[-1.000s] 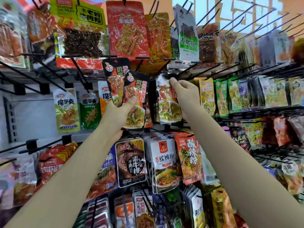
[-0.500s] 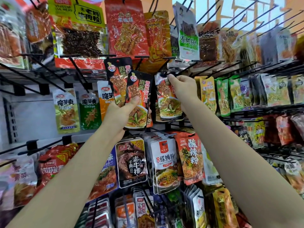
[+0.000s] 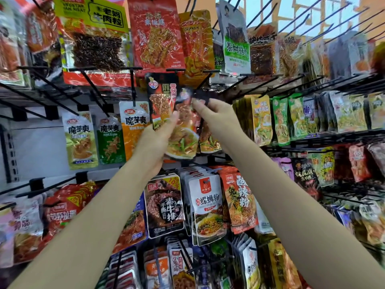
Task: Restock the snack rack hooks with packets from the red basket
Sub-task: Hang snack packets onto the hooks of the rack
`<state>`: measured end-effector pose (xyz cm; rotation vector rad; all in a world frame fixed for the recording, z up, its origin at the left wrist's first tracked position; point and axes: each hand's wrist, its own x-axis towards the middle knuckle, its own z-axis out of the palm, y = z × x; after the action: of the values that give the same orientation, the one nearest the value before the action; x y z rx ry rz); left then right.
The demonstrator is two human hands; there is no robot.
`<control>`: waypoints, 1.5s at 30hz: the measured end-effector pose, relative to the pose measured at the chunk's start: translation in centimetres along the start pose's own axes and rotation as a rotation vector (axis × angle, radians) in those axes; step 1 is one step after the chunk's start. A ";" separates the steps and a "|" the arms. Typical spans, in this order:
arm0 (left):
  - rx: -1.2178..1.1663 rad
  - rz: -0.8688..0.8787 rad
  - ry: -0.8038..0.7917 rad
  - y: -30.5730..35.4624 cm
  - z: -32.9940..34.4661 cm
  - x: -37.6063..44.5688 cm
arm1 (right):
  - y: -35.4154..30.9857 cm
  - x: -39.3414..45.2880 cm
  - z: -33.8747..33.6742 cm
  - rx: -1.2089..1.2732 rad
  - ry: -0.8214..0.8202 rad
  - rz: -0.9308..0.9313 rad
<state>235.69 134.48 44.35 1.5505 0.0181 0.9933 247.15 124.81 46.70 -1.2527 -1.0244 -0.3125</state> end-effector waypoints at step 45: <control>1.394 0.786 -0.176 -0.8 -0.2 4.8 | 0.6 3.1 -2.1 -0.157 0.137 0.029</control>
<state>239.02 137.37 46.39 3.0594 -0.0352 1.5760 250.22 124.16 48.87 -1.3666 -0.8766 -0.4573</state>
